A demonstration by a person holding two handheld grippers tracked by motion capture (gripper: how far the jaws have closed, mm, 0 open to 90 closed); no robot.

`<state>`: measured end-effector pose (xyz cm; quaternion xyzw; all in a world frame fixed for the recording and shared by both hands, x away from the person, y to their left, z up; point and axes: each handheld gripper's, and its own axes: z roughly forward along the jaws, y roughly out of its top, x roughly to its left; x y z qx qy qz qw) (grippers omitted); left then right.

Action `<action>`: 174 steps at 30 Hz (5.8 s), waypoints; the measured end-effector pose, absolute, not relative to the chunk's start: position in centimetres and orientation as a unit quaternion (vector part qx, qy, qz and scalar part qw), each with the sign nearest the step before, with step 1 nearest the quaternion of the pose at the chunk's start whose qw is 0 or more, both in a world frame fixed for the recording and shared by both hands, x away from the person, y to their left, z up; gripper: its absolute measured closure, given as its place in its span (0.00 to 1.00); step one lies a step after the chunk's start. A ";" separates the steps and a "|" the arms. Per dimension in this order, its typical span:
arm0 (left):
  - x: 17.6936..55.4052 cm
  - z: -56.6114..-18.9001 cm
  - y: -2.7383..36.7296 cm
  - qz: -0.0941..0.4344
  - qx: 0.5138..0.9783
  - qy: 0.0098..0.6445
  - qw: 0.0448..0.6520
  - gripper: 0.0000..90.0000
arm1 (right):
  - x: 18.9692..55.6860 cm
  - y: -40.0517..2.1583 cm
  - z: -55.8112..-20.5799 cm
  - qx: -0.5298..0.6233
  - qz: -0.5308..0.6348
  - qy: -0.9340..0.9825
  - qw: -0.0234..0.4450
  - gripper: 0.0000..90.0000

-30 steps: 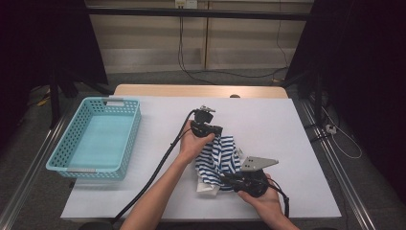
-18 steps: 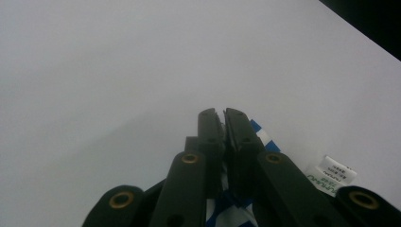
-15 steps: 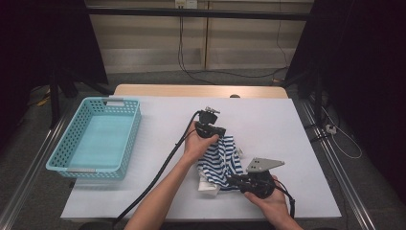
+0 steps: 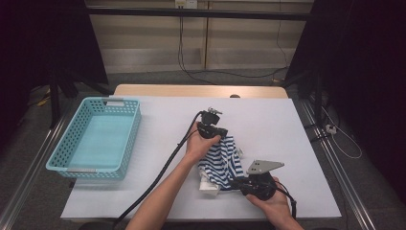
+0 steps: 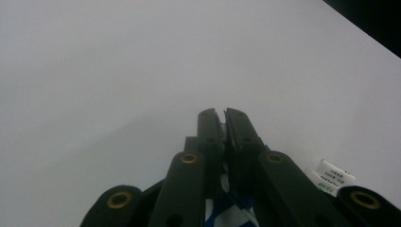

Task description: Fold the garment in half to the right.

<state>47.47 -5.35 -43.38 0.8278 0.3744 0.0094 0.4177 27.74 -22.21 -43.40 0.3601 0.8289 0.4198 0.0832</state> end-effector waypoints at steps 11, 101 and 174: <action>47.3 -43.4 -6.0 0.004 0.827 0.373 0.420 0.94 | 27.5 -22.6 -43.5 0.362 0.407 0.834 0.087 0.94; 45.0 -44.7 4.3 0.096 0.824 0.378 0.411 0.15 | 43.2 -22.1 -43.9 0.453 0.379 0.790 0.162 0.96; 42.6 -42.7 7.0 0.101 0.815 0.347 0.452 0.05 | 34.3 -27.4 -42.2 0.417 0.478 0.759 0.144 0.32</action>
